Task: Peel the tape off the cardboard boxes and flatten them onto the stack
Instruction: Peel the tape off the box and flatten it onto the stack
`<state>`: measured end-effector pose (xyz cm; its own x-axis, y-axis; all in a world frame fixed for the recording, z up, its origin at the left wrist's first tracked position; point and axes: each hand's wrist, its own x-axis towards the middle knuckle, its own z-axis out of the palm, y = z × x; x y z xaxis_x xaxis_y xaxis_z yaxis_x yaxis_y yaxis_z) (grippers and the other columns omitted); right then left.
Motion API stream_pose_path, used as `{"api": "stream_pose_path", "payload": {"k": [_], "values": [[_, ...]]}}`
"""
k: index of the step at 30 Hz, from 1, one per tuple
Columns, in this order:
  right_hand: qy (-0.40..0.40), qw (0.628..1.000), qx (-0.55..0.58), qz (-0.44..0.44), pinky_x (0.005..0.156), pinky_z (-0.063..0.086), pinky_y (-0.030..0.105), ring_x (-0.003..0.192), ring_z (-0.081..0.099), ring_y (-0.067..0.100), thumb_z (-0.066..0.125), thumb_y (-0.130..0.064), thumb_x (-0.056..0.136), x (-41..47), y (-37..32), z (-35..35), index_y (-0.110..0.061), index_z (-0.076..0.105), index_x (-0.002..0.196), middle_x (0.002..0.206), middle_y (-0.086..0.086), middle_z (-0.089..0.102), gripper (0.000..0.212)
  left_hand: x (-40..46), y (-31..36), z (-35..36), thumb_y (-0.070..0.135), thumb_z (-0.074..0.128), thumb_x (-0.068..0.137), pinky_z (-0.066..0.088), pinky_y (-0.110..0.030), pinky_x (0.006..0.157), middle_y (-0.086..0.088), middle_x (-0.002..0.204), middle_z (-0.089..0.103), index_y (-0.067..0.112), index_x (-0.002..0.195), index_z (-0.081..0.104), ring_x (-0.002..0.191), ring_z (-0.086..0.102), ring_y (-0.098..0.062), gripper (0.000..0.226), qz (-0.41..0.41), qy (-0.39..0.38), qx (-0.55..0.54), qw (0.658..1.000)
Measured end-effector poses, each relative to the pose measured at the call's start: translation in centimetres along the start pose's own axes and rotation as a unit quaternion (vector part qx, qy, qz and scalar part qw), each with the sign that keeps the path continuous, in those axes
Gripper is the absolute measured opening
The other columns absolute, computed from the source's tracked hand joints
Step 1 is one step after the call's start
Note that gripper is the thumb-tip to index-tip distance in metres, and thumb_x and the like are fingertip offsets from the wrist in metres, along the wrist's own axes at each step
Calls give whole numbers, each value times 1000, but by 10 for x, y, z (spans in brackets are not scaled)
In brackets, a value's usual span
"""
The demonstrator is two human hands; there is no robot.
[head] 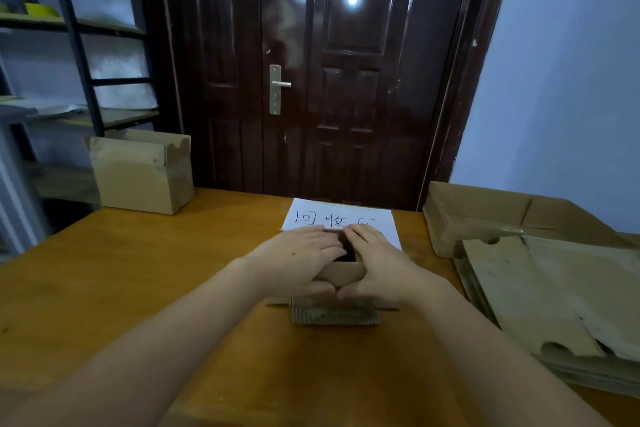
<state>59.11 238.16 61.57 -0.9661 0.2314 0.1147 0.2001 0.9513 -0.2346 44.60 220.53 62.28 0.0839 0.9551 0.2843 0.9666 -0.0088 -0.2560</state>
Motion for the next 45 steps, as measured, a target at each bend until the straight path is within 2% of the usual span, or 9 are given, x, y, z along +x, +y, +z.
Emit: {"api": "stream_pose_path", "payload": {"k": [3, 11, 13, 16, 21, 24, 27, 36, 45], "values": [[-15, 1000, -1, 13, 123, 18, 38, 153, -3, 9, 69, -78, 67, 0, -1, 0, -27, 2, 162, 167, -15, 2, 127, -3, -2, -11, 64, 44, 100, 37, -34, 115, 5, 137, 62, 25, 140, 57, 128, 54, -14, 58, 1, -7, 6, 1000], [-17, 999, -2, 30, 123, 20, 42, 154, -7, 8, 69, -75, 72, -4, -5, -1, -32, 0, 162, 168, -17, -3, 122, -33, -18, -25, 72, 35, 99, 35, -37, 117, 10, 151, 54, 34, 149, 51, 142, 48, -19, 65, -203, 12, 5, 979], [-18, 999, 2, 35, 122, 20, 42, 154, -7, 8, 70, -75, 72, -3, -5, 1, -34, -1, 161, 168, -17, -3, 121, -38, -14, -14, 75, 33, 97, 55, -34, 97, 10, 139, 63, 35, 155, 41, 119, 61, -14, 71, -264, -15, -65, 962], [-16, 999, 5, 38, 121, 23, 43, 154, -6, 8, 70, -75, 71, -2, -5, 3, -37, -2, 160, 167, -19, -4, 121, -32, -5, 2, 84, 32, 91, 53, -23, 75, 10, 121, 67, 34, 160, 30, 92, 62, -7, 86, -318, -11, -146, 937], [-25, 999, 7, 19, 123, 21, 46, 155, -7, 9, 70, -79, 68, -6, -4, -1, -41, -3, 160, 168, -19, -5, 123, 0, 2, 12, 96, 32, 80, 30, -42, 120, 6, 172, 15, 29, 165, 13, 155, 23, -19, 110, -341, -23, -214, 915], [-15, 990, 134, 40, 115, 38, 38, 148, 21, 10, 76, -82, 57, -11, 3, -15, -56, -8, 153, 166, -20, 10, 130, 3, 8, 16, 97, 34, 77, 21, -40, 124, 9, 173, 4, 27, 165, 9, 157, 11, -13, 115, -340, -19, -273, 900], [69, 975, 206, 52, 109, 30, 30, 140, 22, 2, 76, -86, 54, -17, 11, -35, -59, -9, 152, 166, -23, 10, 132, -1, 11, 20, 96, 35, 78, 19, -39, 125, 10, 173, 0, 27, 166, 7, 158, 7, -12, 115, -350, -6, -288, 892], [-31, 993, -97, -60, 123, 8, 42, 155, 0, 12, 51, -87, 76, -13, -15, -16, -32, 35, 154, 167, -7, 20, 97, -3, 13, 16, 90, 35, 82, 15, -37, 125, 8, 173, 0, 23, 166, 9, 158, 1, -10, 110, -337, 0, -282, 898], [44, 996, -80, 1, 119, 28, 35, 152, 13, 3, 56, -86, 74, -38, 15, -49, -29, 42, 152, 162, -14, 30, 98, -3, 18, 11, 85, 41, 86, 16, -35, 125, 10, 173, -1, 26, 166, 6, 158, 4, -11, 105, -342, -11, -290, 893]]}}
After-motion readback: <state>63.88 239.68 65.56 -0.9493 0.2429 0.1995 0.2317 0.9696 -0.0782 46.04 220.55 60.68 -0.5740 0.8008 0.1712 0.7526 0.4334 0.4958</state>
